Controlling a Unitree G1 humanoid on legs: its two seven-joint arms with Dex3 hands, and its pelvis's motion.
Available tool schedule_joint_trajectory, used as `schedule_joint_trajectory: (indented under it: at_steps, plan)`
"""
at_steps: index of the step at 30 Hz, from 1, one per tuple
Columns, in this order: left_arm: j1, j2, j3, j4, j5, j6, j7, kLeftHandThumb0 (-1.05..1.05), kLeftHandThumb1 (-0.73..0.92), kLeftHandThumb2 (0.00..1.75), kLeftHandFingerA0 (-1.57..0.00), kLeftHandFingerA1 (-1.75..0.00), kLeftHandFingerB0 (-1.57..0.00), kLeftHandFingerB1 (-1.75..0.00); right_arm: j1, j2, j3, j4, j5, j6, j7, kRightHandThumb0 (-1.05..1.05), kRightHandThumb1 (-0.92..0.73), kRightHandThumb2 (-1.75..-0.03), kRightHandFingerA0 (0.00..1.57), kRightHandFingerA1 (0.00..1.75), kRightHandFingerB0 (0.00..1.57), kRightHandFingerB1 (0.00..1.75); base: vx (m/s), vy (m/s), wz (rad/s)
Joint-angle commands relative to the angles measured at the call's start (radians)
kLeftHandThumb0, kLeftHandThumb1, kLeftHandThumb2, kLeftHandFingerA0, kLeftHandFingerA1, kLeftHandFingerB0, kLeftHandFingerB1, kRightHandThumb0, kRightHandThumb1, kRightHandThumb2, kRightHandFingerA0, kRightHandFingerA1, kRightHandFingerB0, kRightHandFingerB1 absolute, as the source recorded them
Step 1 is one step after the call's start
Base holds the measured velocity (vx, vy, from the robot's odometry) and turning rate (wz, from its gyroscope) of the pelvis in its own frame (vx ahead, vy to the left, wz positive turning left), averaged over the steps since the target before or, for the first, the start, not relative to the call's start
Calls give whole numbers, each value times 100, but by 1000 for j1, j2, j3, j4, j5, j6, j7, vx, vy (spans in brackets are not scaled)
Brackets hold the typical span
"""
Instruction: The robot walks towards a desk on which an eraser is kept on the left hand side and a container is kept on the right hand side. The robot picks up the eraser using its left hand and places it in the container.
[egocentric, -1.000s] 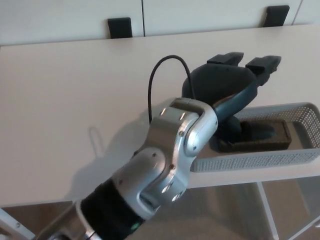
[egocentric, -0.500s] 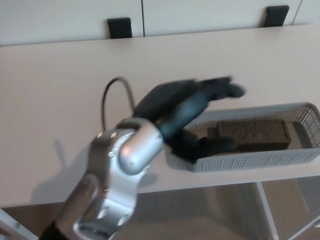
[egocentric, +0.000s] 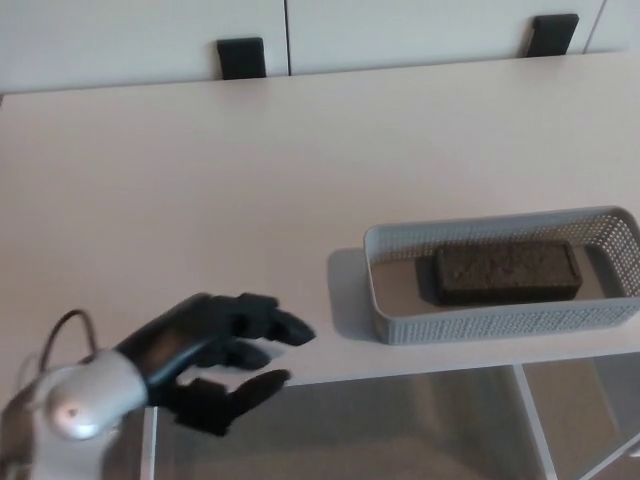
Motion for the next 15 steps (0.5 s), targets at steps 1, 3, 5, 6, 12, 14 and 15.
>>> schedule_joint_trajectory:
  at_steps: [1,3,5,6,12,14,15]
  plan:
    - [476,324,534,-22,-1216,-248,-940,-99,65,107,-63,-51,-47,-43,15,-32,-11,107,1,-39,-18,-37,-65,-60,76,51,55,43,0,0,0]
    - [475,309,505,-17,-1223,-287,-940,-91,64,107,-65,-53,-49,-46,15,-33,-11,108,2,-45,-16,-37,-66,-60,76,50,54,42,0,0,0]
    - [477,296,491,-22,-1220,-305,-940,-93,80,65,-69,-40,-62,-38,16,-33,-13,110,4,-49,-17,-37,-66,-60,76,50,54,43,0,0,0]
    - [476,289,475,-11,-1232,-287,-940,-88,63,107,-66,-54,-49,-46,14,-32,-13,114,4,-47,-17,-37,-66,-60,75,50,55,43,0,0,0]
    - [491,27,560,191,-1210,-498,-940,-79,69,66,-63,-42,-50,-39,11,-31,-15,116,7,-47,-14,-37,-67,-60,75,51,54,43,0,0,0]
    - [511,145,434,223,-1216,-464,-940,-68,84,66,-54,-37,-47,-35,9,-29,-14,119,6,-44,-16,-37,-67,-60,75,50,54,43,0,0,0]
    - [492,224,406,249,-1110,-169,-940,-88,68,106,-71,-57,-58,-51,15,-30,-17,113,10,-43,-13,-37,-67,-60,74,50,54,42,0,0,0]
